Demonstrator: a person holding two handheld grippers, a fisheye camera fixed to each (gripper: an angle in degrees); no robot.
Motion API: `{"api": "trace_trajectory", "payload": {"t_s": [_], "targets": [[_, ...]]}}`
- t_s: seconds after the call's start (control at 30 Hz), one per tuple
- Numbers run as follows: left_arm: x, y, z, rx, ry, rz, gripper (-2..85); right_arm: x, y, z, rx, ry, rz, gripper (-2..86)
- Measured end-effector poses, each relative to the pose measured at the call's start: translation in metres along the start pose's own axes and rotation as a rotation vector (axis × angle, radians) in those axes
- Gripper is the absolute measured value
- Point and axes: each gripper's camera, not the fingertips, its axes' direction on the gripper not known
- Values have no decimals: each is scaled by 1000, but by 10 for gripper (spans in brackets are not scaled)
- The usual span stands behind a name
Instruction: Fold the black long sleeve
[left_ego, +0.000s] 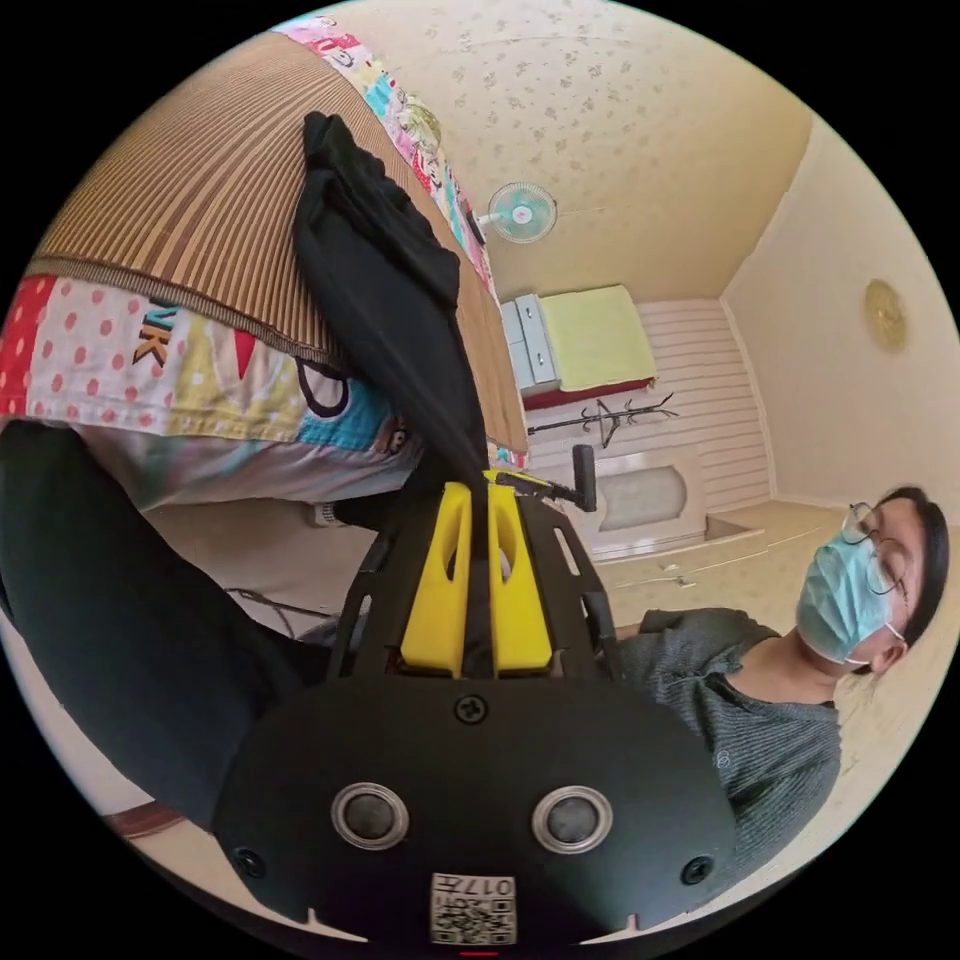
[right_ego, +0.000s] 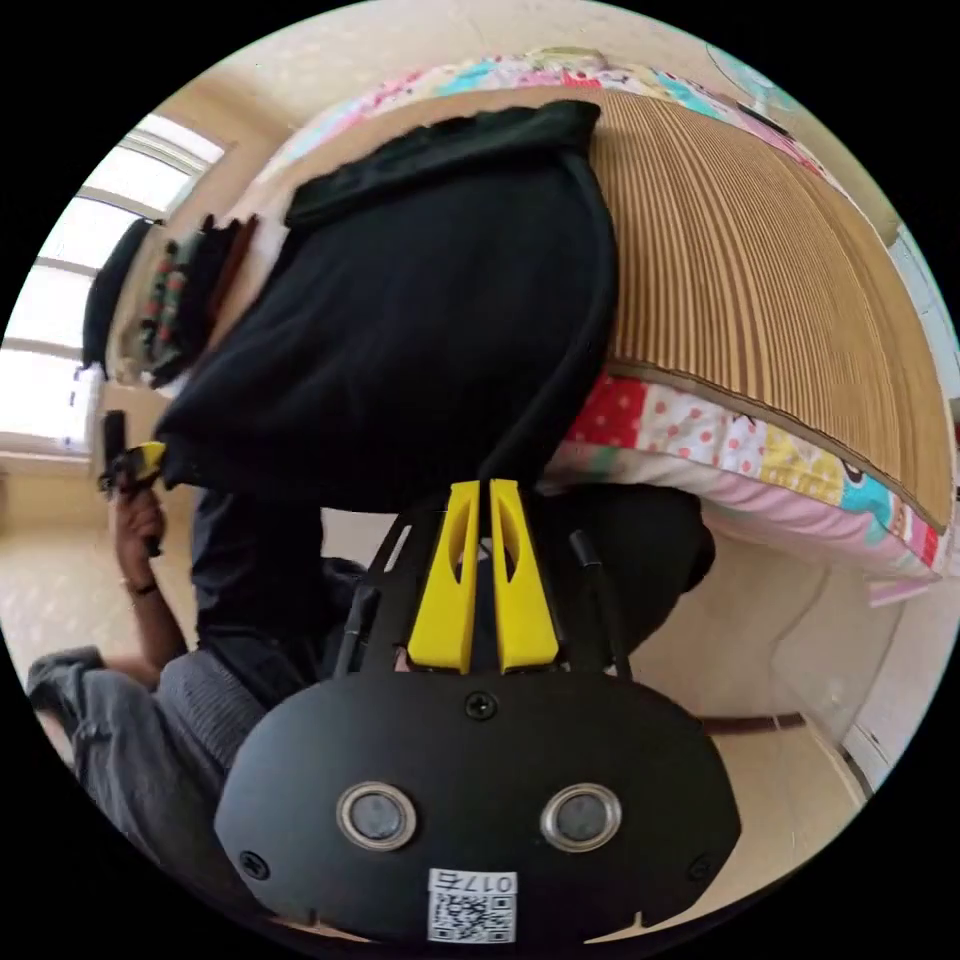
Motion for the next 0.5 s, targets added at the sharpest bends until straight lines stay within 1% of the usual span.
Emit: {"api": "trace_trajectory", "payload": {"t_s": [0.07, 0.1, 0.13, 0.17, 0.2, 0.23, 0.27, 0.3, 0.37, 0.4, 0.47, 0.5], "targets": [[-1, 2, -24, 41, 71, -2, 15, 32, 35, -66, 197, -379, -54, 28], [-2, 4, -42, 72, 130, 6, 14, 46, 45, -82, 250, -483, -63, 29], [-7, 6, -59, 104, 239, 5, 14, 76, 68, -112, 362, -694, -79, 30], [-13, 7, -67, 112, 310, -5, 14, 108, 92, -136, 484, -883, -83, 30], [-25, 9, -81, 132, 445, -21, 13, 123, 104, -145, 540, -966, -82, 30], [-33, 14, -96, 175, 523, -28, 12, 147, 126, -157, 630, -1080, -74, 30], [-35, 16, -103, 197, 537, -30, 12, 164, 143, -161, 695, -1161, -60, 29], [-34, 20, -112, 213, 541, -15, 11, 170, 149, -160, 715, -1202, -52, 28], [-26, 19, -115, 217, 552, 29, 11, 186, 161, -138, 749, -1350, 4, 22], [-23, 18, -114, 238, 527, 24, 11, 190, 162, -130, 759, -1362, 44, 20], [-24, 11, -111, 282, 440, -10, 11, 209, 156, -91, 740, -1380, 233, 14], [-28, 3, -110, 322, 377, -50, 11, 213, 152, -82, 738, -1389, 275, 15]]}}
